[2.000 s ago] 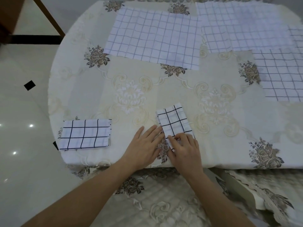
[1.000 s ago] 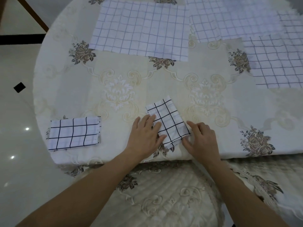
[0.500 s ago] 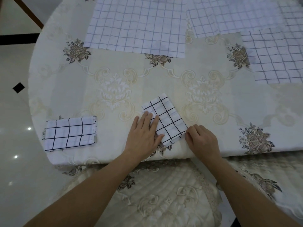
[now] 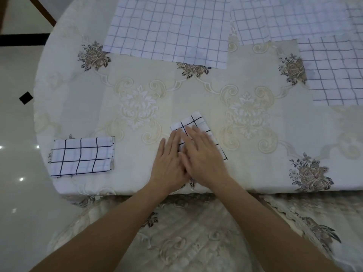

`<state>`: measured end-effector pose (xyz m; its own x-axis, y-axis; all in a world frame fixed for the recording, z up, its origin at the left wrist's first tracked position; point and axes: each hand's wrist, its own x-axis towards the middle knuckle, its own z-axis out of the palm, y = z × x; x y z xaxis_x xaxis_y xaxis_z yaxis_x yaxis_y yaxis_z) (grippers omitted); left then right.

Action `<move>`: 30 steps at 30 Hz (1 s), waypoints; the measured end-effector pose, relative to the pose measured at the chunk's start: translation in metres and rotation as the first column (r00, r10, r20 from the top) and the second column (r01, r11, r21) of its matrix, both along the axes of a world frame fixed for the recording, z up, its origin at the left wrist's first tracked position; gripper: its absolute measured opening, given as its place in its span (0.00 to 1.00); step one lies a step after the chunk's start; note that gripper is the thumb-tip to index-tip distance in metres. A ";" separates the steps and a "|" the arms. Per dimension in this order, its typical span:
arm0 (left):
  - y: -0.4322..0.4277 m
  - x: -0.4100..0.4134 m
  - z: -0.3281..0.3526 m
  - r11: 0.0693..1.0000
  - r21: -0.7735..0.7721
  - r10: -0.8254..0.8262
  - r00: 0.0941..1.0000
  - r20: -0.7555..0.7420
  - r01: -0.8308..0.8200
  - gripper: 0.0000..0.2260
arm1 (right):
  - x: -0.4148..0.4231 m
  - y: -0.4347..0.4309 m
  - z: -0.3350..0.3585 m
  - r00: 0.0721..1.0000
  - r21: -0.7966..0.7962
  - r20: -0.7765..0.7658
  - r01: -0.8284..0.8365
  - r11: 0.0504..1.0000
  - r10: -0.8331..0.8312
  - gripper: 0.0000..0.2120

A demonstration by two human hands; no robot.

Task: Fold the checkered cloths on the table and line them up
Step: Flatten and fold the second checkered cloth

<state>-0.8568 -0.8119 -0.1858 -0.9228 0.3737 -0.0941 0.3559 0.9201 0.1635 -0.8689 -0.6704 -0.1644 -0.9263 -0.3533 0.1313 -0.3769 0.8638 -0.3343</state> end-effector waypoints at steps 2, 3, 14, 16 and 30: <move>0.001 0.001 -0.001 0.996 -0.083 -0.018 1.000 0.026 0.020 0.35 | -0.005 -0.018 -0.008 0.995 0.041 0.100 -0.034 0.999 0.030 0.29; 0.001 0.001 -0.002 0.994 -0.111 -0.018 0.999 0.031 0.021 0.35 | -0.007 -0.021 -0.012 0.990 0.047 0.137 -0.031 0.998 0.025 0.31; -0.007 0.002 -0.004 0.999 -0.044 -0.002 1.000 0.014 0.003 0.42 | -0.014 0.058 -0.032 0.981 0.300 0.142 0.088 0.950 -0.135 0.37; -0.006 0.002 -0.001 0.999 -0.054 0.008 1.000 0.003 -0.008 0.42 | -0.015 0.062 -0.032 0.981 0.319 0.144 0.078 0.945 -0.130 0.37; 0.016 -0.061 -0.007 0.974 -0.025 -0.227 0.974 -0.030 0.226 0.29 | -0.015 0.064 -0.033 0.988 0.316 0.119 0.054 0.947 -0.097 0.37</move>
